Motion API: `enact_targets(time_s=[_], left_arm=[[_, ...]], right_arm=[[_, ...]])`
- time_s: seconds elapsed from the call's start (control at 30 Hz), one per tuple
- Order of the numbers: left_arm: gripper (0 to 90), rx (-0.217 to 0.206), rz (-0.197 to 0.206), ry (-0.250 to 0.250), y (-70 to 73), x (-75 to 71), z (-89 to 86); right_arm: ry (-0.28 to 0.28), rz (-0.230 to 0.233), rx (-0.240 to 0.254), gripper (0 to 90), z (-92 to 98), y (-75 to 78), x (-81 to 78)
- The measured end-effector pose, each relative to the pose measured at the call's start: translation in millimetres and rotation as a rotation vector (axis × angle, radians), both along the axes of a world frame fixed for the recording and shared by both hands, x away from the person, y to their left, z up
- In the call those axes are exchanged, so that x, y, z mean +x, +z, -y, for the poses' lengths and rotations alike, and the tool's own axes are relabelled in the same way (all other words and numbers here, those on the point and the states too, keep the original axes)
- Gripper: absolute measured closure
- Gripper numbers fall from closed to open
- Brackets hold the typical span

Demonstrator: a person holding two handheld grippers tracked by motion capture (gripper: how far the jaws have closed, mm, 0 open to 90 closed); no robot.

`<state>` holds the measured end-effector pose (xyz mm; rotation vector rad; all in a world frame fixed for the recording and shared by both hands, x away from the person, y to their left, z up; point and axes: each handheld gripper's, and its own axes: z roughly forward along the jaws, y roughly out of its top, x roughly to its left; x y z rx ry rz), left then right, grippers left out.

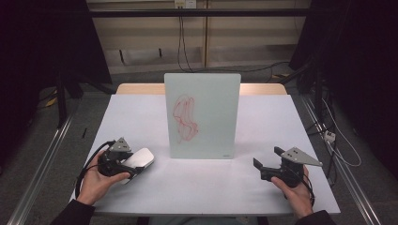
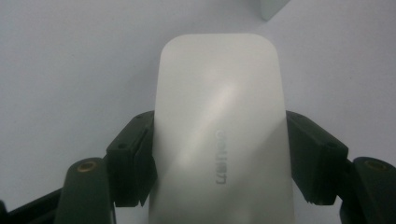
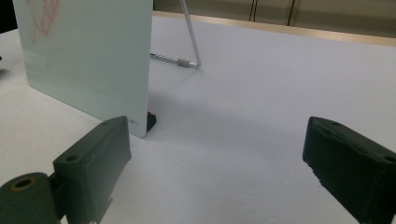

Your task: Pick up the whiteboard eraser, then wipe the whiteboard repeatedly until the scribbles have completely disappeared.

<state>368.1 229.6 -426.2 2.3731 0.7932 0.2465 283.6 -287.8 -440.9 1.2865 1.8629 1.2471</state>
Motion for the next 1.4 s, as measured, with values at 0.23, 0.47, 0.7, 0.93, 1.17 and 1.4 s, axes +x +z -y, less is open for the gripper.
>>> enact_targets(time_s=[0.23, 0.47, 0.7, 0.93, 1.17, 1.4], left_arm=[[31.2, -0.048, 0.026, 0.032, 4.7, -3.3, -1.6], [31.2, -0.103, 0.074, 0.07, 10.6, -9.2, -2.8], [31.2, -0.15, 0.13, 0.091, 17.6, -14.5, -2.9], [31.2, -0.203, 0.163, 0.107, 24.0, -18.3, -1.4], [31.1, -0.271, 0.21, 0.102, 28.2, -22.1, -0.7], [31.1, -0.286, 0.243, 0.098, 30.0, -25.2, 1.4]], right_arm=[[-0.002, -0.007, 0.005, 7.6, -0.6, -0.1, 0.5], [-0.002, -0.007, 0.007, 7.6, -1.4, 0.1, 1.5], [-0.005, -0.012, 0.006, 7.6, -1.5, -0.4, 2.5], [-0.002, -0.012, 0.009, 7.7, -1.2, -0.4, 2.4], [0.0, -0.009, 0.011, 8.2, -0.6, 0.0, 1.0], [0.001, -0.009, 0.013, 8.2, -0.6, 0.0, 1.1]])
